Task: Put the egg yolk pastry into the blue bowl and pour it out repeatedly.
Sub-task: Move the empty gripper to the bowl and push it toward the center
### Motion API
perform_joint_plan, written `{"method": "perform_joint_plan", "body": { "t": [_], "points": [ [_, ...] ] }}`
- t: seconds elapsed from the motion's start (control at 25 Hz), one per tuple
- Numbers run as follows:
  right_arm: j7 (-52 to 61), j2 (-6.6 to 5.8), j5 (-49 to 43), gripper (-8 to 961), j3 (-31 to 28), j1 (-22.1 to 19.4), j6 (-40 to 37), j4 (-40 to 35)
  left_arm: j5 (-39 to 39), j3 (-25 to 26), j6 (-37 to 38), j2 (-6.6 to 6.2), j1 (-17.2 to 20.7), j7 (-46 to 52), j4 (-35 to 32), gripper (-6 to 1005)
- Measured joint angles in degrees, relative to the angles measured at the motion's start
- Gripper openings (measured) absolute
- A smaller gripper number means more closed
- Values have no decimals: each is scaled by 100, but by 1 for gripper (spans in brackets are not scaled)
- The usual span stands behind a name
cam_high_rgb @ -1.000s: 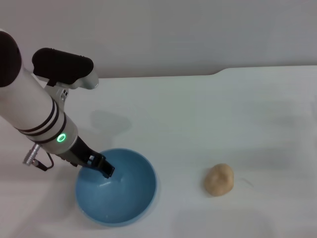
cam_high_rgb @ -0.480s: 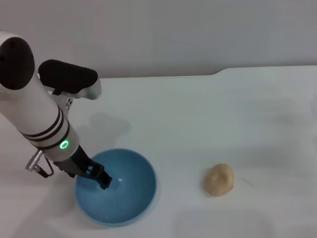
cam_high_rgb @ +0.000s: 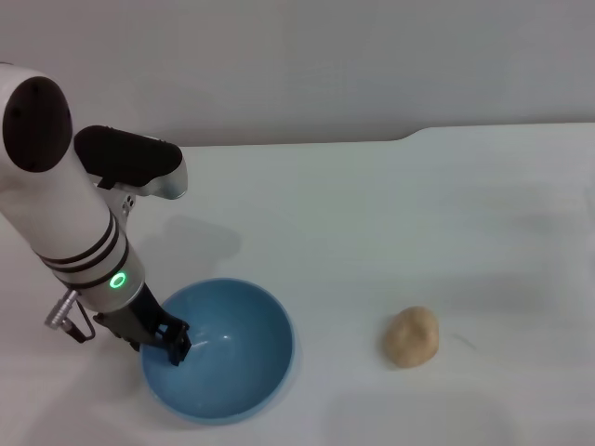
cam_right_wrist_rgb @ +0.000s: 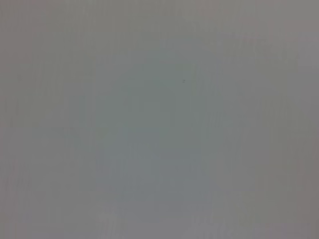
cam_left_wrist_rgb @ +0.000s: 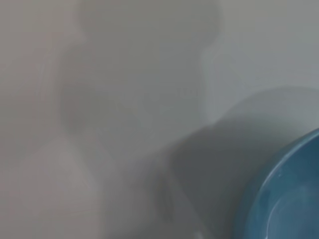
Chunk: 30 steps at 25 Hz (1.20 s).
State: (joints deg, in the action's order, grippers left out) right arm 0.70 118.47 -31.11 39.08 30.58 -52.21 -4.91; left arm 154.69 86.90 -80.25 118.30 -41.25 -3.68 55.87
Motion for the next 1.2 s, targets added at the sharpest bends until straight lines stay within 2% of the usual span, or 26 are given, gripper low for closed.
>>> {"method": "perform_joint_plan", "body": {
  "t": [0.52,0.6,0.96,1.2],
  "points": [
    [0,0,7,508,-7,-28,0,-1,-21,92,7,-6,-69,23,-6,178],
    [0,0,7,508,-7,-22,0,0,-20,109,5,-7,-78,24,-9,21],
    [264,-8,49,508,-12,100,-121,26,-19,353,-25,-10,-135,34,-93,19],
    [2080,-48,11,508,41,233,-84,-167,-212,681,-30,-32,-175,8,-5,15]
  ]
}}
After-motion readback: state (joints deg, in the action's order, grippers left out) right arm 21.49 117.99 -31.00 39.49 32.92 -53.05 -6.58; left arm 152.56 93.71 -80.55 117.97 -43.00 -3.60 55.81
